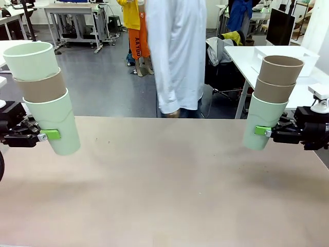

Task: Stack the cups and store them in the basket.
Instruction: Place the stack of Reusable plastic cups into the Pantry Basket.

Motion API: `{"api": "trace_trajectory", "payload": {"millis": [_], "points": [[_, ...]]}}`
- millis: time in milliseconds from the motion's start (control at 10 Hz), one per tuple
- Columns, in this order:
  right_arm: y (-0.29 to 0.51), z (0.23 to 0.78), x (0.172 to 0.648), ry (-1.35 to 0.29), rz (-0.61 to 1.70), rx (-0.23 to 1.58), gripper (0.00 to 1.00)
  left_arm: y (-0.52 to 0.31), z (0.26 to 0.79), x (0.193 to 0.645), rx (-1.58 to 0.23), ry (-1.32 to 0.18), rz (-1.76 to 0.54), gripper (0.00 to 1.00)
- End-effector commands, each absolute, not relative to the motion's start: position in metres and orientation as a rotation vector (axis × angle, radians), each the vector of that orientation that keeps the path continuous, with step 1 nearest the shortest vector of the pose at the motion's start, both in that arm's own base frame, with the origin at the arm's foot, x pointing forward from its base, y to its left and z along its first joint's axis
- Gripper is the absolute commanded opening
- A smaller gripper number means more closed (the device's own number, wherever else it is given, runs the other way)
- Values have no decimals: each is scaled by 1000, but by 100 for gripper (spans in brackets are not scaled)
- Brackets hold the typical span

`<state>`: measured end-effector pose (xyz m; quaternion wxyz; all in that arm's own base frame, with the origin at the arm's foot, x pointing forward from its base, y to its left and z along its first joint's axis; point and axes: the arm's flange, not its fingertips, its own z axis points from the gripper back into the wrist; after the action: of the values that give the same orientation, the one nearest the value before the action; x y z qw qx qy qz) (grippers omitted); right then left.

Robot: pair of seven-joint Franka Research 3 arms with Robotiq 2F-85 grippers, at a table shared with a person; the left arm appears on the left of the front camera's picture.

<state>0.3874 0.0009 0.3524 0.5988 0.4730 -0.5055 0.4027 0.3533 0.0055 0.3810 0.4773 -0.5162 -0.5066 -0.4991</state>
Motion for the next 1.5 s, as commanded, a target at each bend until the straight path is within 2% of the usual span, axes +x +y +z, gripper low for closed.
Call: {"api": "trace_trajectory", "payload": {"millis": [0, 1400], "points": [[2, 356, 388, -1174, 934, 1098, 86, 5, 383, 353, -1268, -1240, -1222, 86], [2, 356, 388, -1174, 934, 1098, 86, 5, 383, 353, -1268, -1240, -1222, 86]]}}
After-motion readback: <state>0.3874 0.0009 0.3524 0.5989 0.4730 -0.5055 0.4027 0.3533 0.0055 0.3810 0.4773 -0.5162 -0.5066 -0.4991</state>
